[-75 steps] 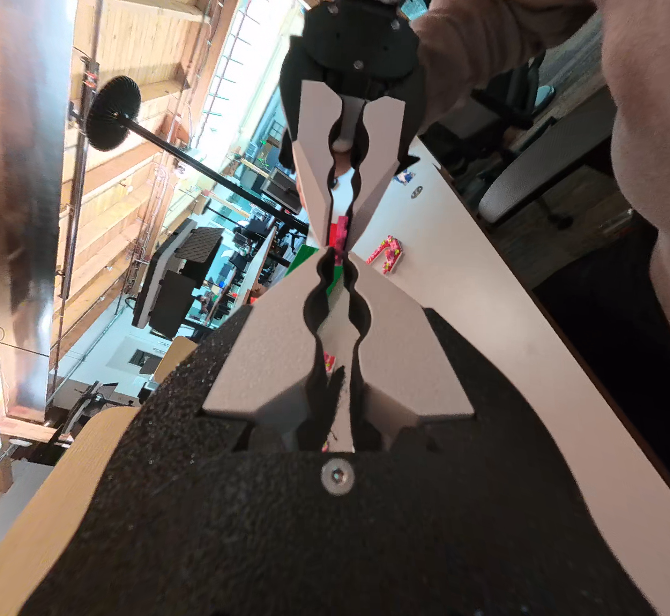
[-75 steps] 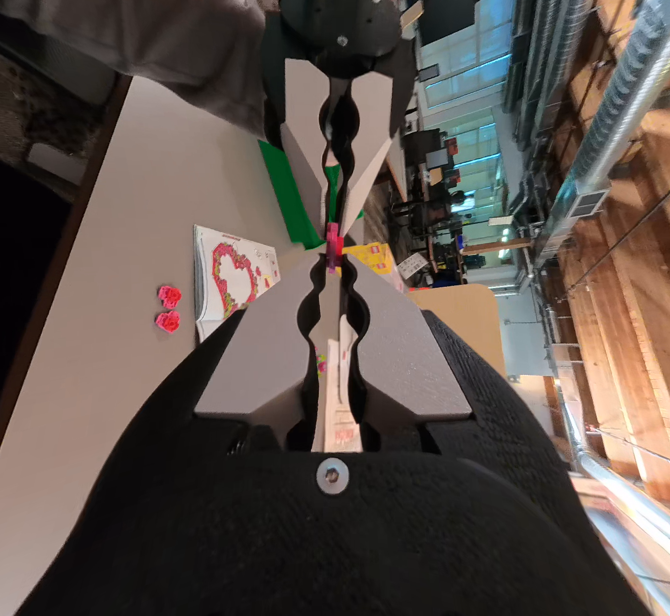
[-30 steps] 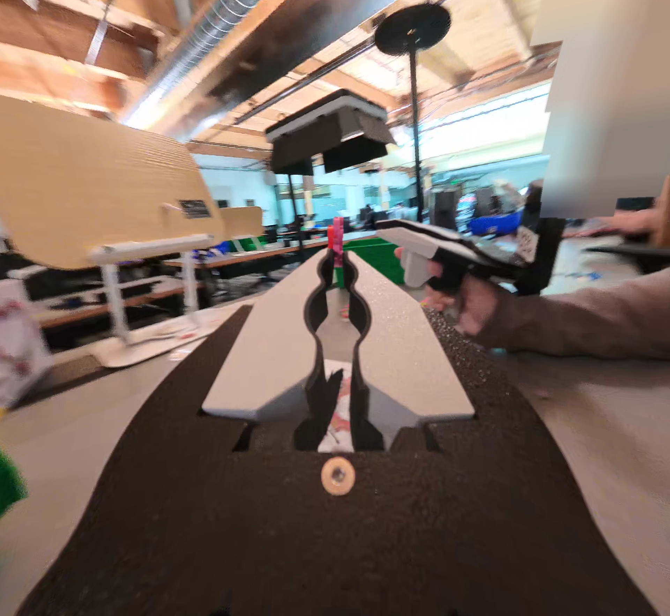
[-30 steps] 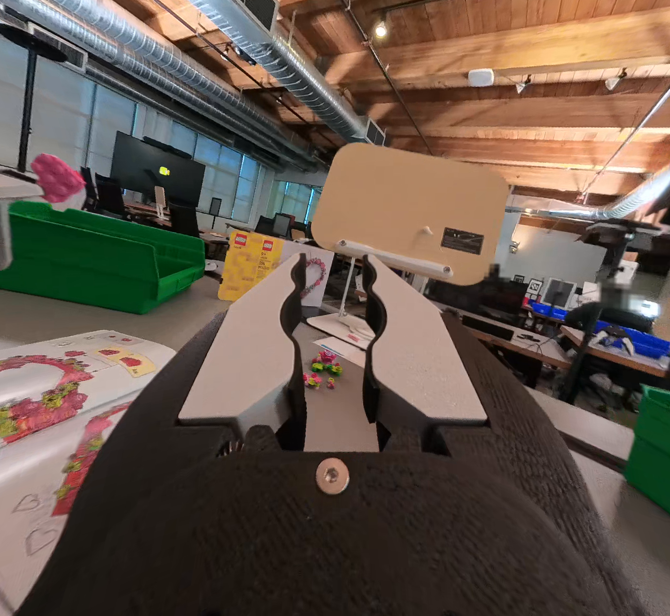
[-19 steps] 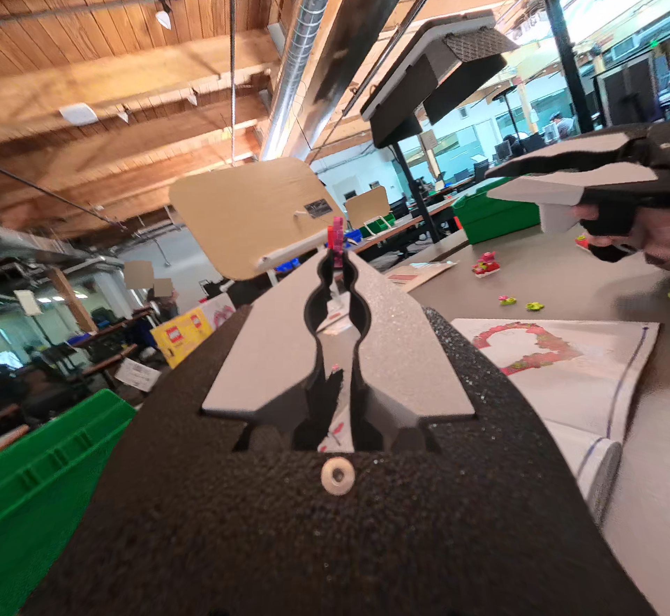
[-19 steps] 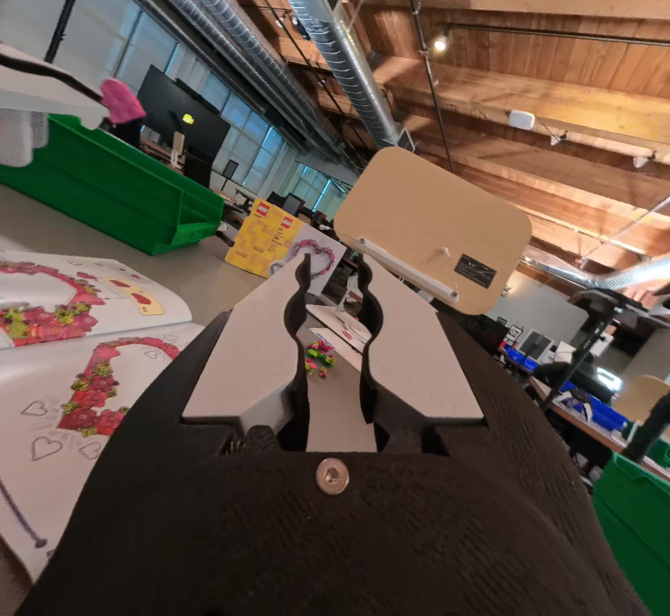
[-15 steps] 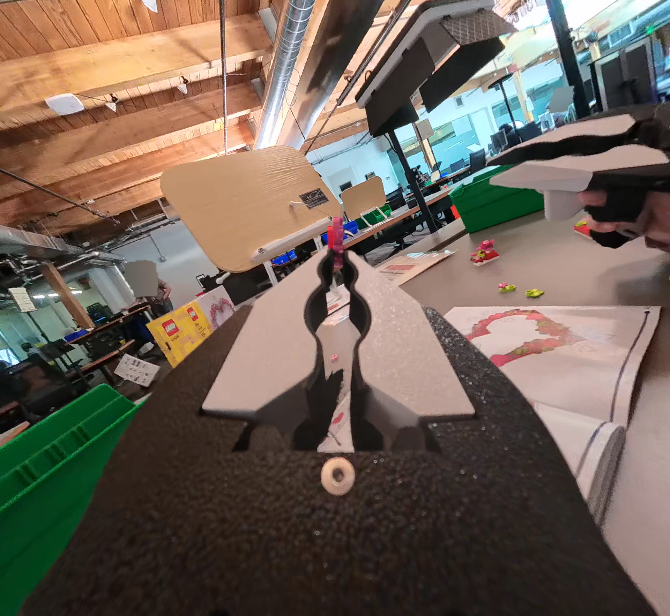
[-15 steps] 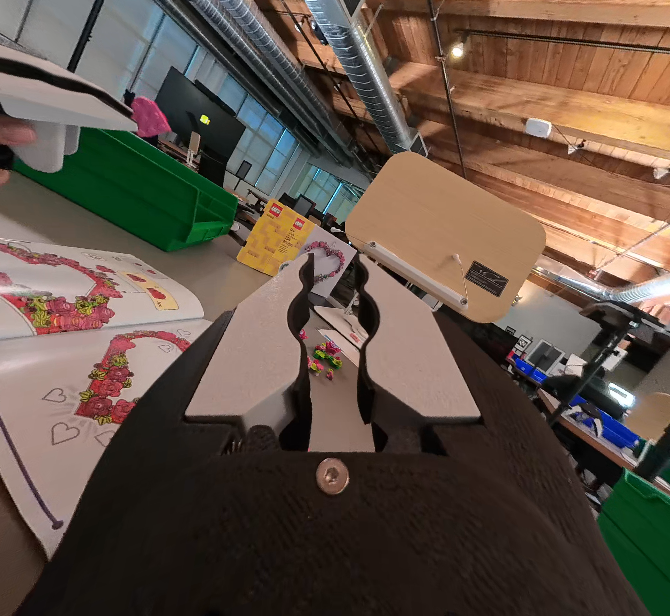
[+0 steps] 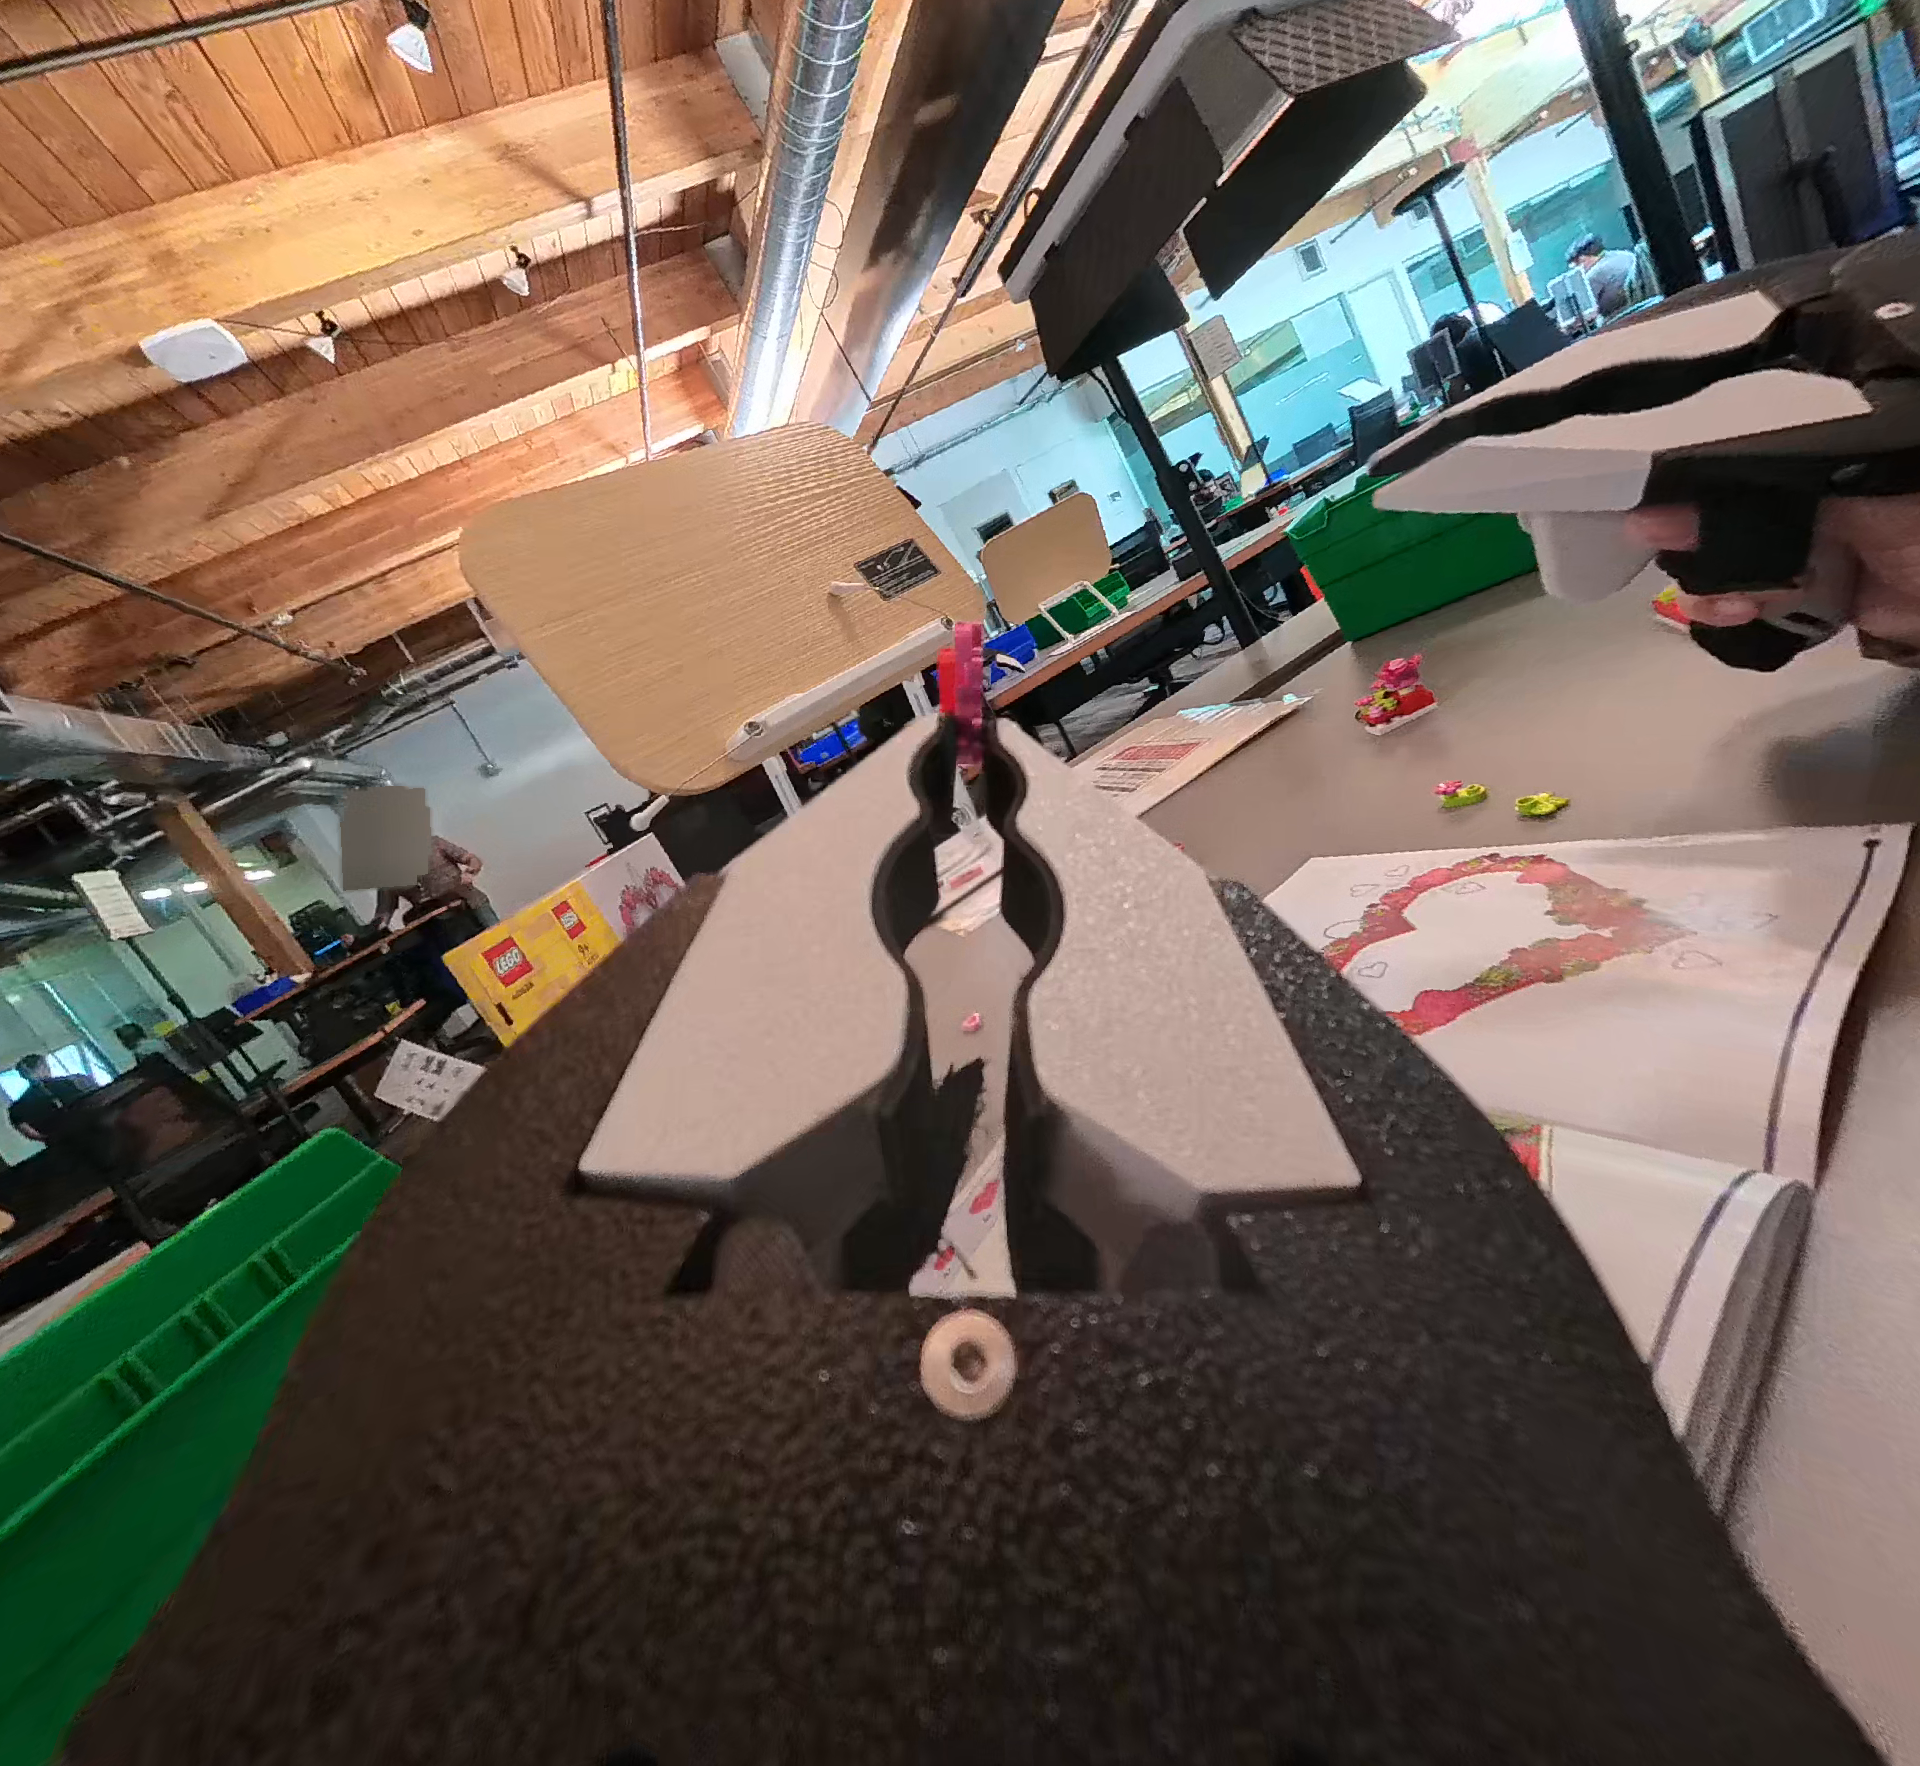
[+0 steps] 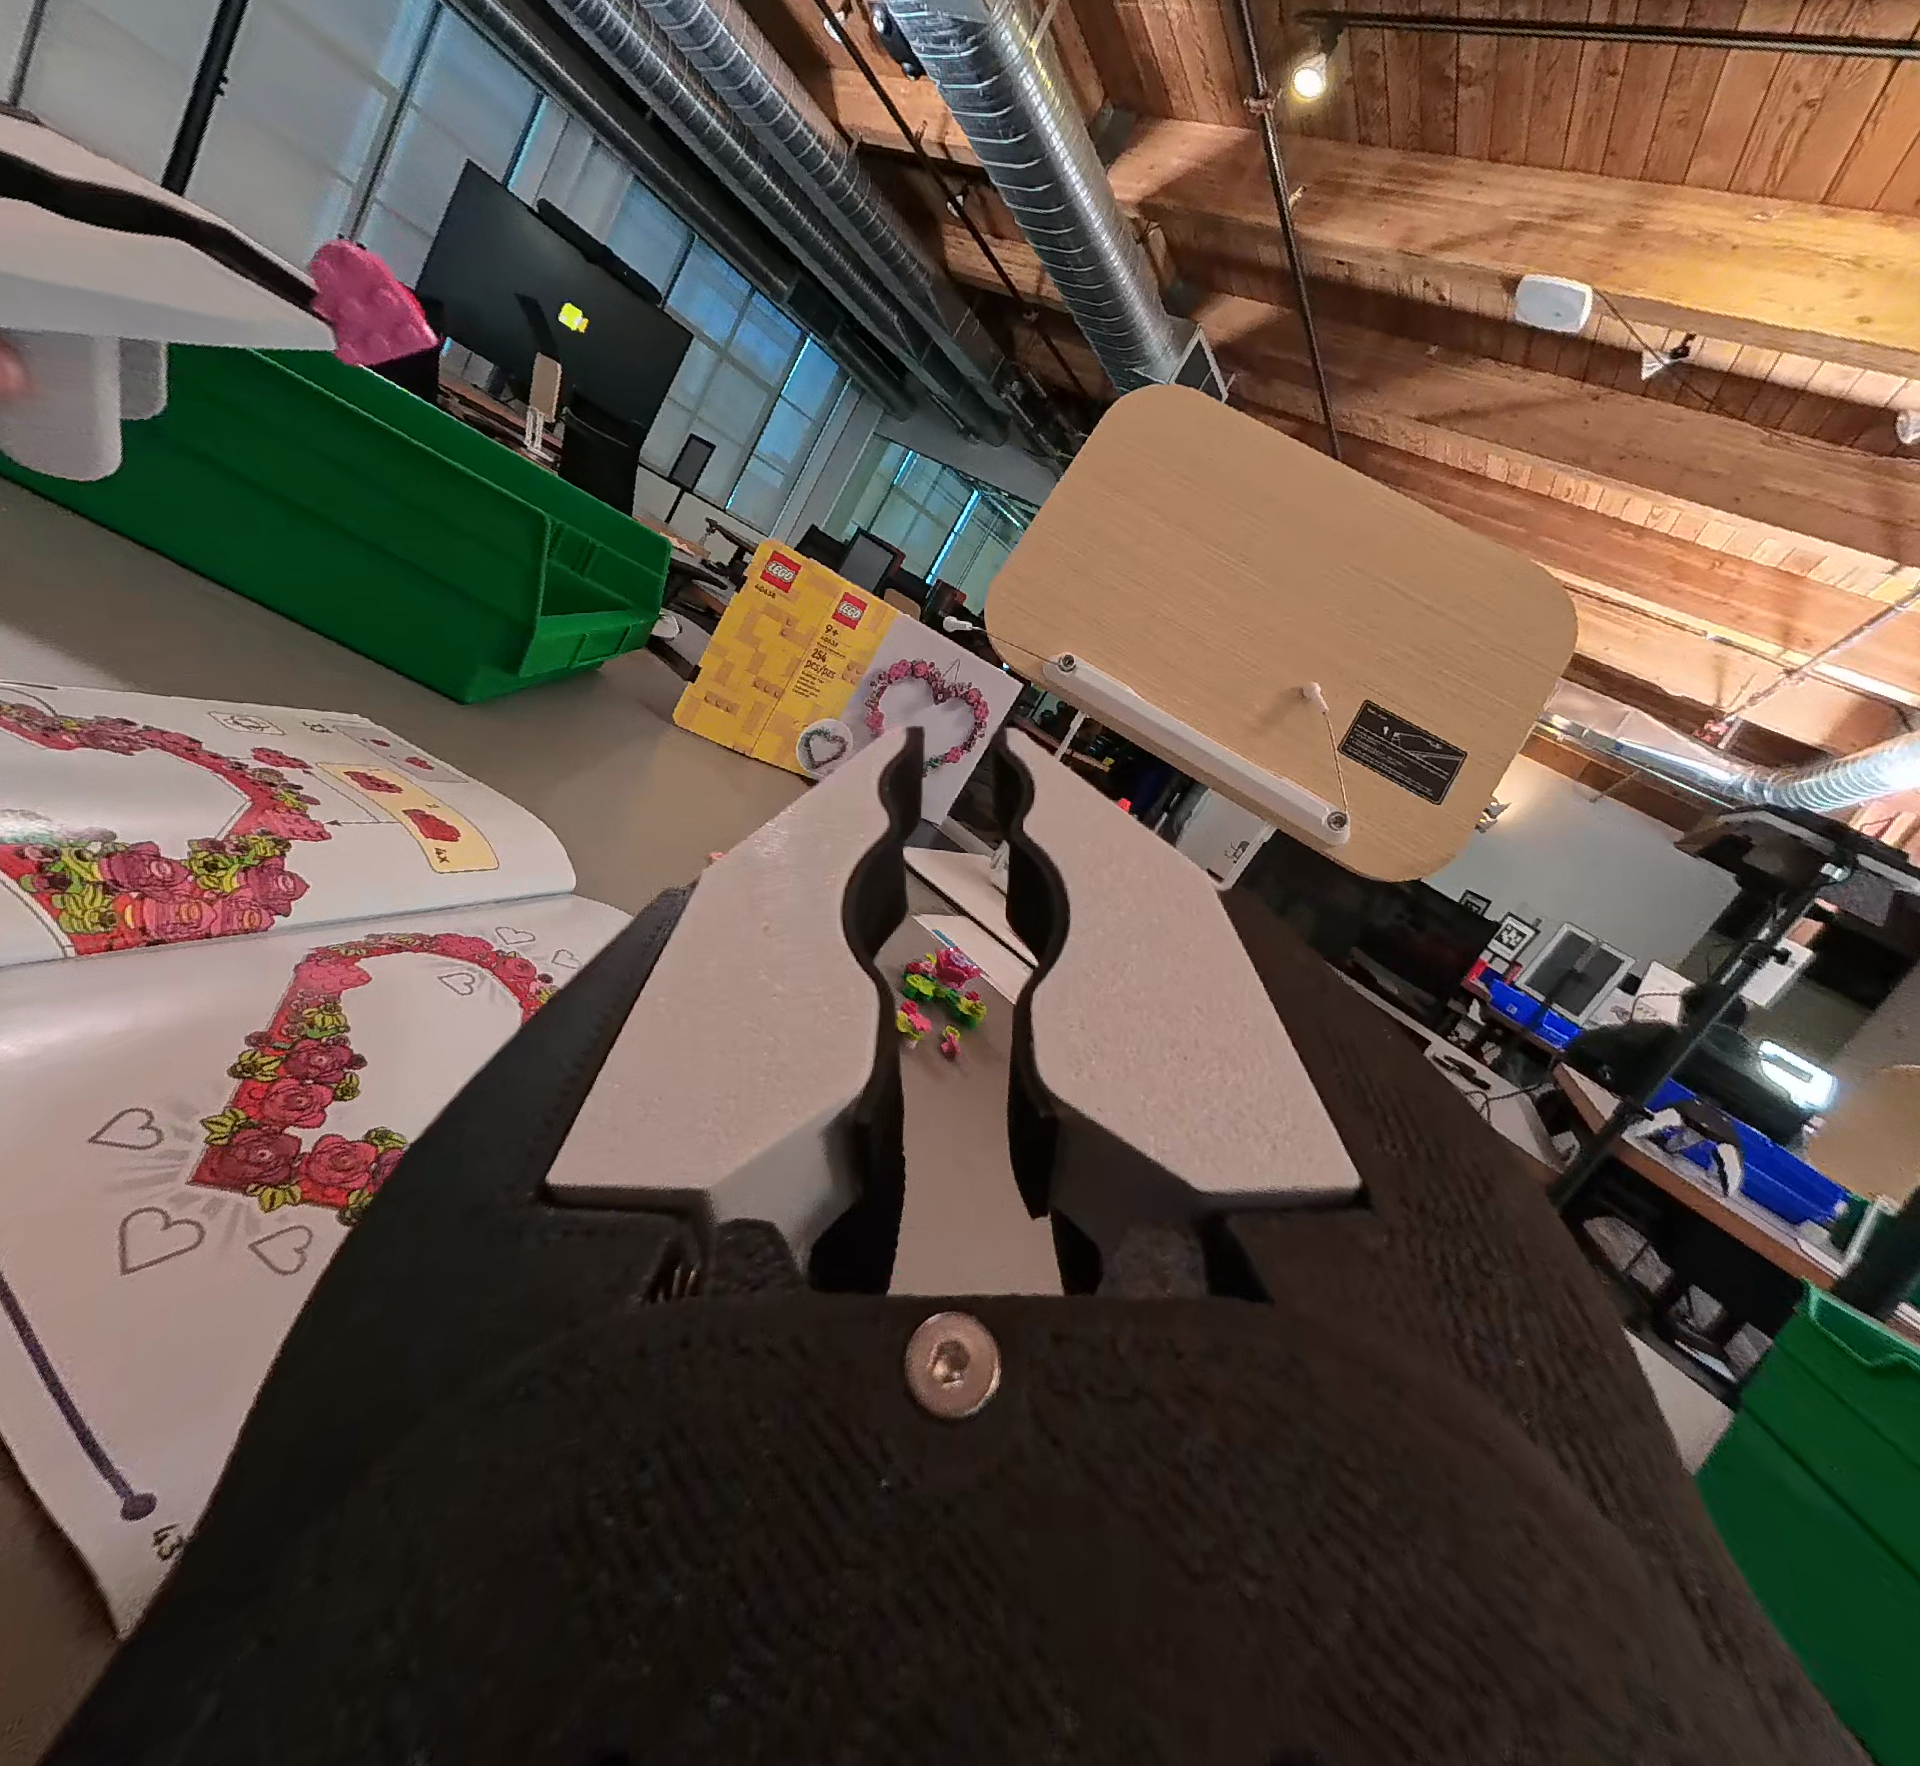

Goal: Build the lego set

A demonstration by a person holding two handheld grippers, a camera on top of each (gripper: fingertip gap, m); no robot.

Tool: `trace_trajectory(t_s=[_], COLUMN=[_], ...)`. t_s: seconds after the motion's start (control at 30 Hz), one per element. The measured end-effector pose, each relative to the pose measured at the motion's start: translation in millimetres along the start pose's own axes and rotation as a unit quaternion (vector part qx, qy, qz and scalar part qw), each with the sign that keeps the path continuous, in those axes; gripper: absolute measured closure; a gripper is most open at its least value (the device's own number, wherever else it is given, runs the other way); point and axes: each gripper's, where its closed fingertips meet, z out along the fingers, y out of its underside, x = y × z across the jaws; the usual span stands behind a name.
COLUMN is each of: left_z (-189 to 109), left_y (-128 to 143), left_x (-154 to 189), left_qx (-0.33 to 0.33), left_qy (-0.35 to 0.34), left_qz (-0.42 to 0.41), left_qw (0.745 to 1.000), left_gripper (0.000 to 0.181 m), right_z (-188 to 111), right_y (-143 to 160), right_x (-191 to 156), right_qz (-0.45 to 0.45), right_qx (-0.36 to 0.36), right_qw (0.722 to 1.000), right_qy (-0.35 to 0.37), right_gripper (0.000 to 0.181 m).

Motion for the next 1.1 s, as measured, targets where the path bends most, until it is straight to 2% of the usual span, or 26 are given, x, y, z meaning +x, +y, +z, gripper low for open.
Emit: trace_trajectory(t_s=[0.27,0.4,0.53,0.67,0.77,0.83,0.9,0.93,0.97,1.03,1.1], left_z=[2,2,3,3,5,6,7,7,7,7,7], left_y=[2,2,3,4,6,8,9,9,9,9,6], left_x=[6,9,10,8,8,8,9,10,11,12,10], left_qx=[-0.007,-0.01,-0.012,-0.014,-0.016,-0.021,-0.023,-0.023,-0.023,-0.024,-0.019], left_qy=[0.009,0.012,0.013,0.007,0.008,0.012,0.014,0.016,0.018,0.019,0.011], left_qz=[0.016,0.023,0.032,0.033,0.029,0.025,0.022,0.022,0.023,0.025,0.03], left_qw=[1.0,1.0,0.999,0.999,0.999,0.999,0.999,0.999,0.999,0.999,0.999], left_gripper=[0.179,0.179,0.179,0.179,0.179,0.179,0.179,0.179,0.179,0.179,0.179], right_z=[1,-9,-44,-108,-176,-221,-260,-273,-284,-307,-318], right_y=[-2,-15,-34,-39,-6,37,73,82,93,116,127], right_x=[-5,-4,11,70,135,161,174,180,181,174,175], right_qz=[-0.022,-0.041,-0.104,-0.125,-0.098,-0.022,0.049,0.068,0.096,0.184,0.221], right_qx=[-0.002,-0.005,-0.019,-0.081,-0.21,-0.33,-0.428,-0.451,-0.479,-0.545,-0.568], right_qw=[1.0,0.999,0.991,0.972,0.935,0.905,0.868,0.857,0.844,0.796,0.772], right_qy=[-0.002,0.018,0.077,0.183,0.267,0.268,0.248,0.24,0.222,0.186,0.181], right_gripper=[0.172,0.176,0.171,0.171,0.169,0.165,0.175,0.181,0.181,0.181,0.181])
